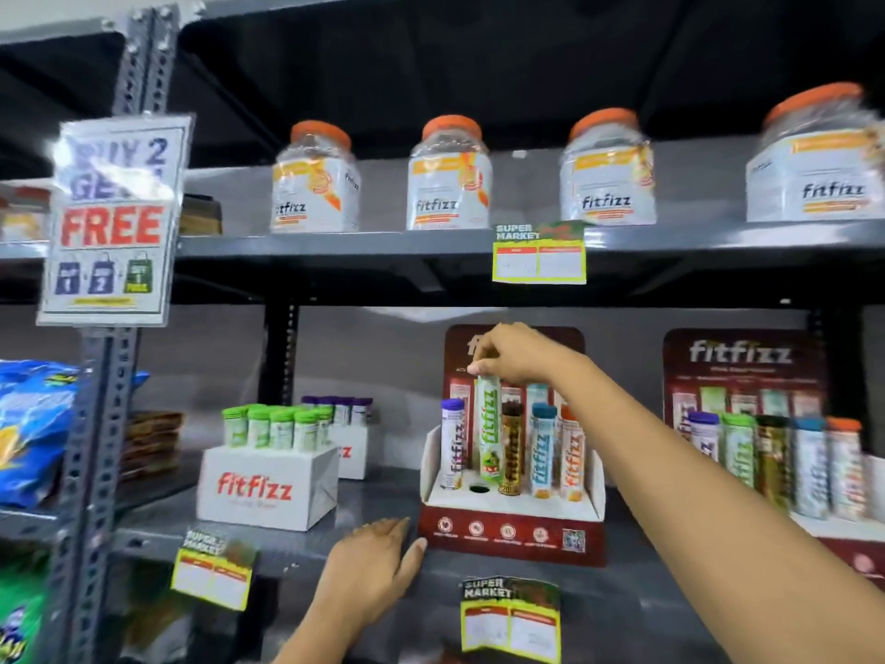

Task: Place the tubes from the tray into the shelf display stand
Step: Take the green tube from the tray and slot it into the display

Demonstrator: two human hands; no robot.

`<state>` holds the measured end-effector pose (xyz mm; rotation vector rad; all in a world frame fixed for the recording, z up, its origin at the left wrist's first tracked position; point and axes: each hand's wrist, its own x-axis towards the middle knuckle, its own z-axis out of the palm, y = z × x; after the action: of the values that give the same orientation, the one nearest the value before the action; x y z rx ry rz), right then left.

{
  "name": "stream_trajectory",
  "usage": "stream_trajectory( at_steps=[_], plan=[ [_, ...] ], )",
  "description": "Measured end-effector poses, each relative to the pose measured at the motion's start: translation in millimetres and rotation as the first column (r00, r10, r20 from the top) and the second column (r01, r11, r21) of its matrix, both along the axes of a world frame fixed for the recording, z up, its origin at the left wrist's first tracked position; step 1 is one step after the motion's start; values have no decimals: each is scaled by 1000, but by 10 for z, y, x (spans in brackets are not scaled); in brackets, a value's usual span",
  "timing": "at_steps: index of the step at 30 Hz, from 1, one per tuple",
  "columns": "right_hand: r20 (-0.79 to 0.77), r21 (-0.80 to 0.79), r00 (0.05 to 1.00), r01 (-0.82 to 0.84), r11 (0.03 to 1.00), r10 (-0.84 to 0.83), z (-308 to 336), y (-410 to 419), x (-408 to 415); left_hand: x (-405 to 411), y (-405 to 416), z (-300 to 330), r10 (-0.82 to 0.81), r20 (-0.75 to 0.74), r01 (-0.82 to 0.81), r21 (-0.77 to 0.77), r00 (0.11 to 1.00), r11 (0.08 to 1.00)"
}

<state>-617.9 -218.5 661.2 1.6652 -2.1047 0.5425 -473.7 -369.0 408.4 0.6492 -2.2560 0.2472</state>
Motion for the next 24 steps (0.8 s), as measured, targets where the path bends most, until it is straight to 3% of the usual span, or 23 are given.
stream_trajectory(
  at_steps=[11,24],
  plan=[
    [58,-33,998,-20,999,22,-348,-231,-205,-2,67,-14,9,-34,-11,-54,999,998],
    [92,27,996,-12,1000,9,-508,-327,-378,-2,112,16,41,-9,-41,10,999,999]
  ],
)
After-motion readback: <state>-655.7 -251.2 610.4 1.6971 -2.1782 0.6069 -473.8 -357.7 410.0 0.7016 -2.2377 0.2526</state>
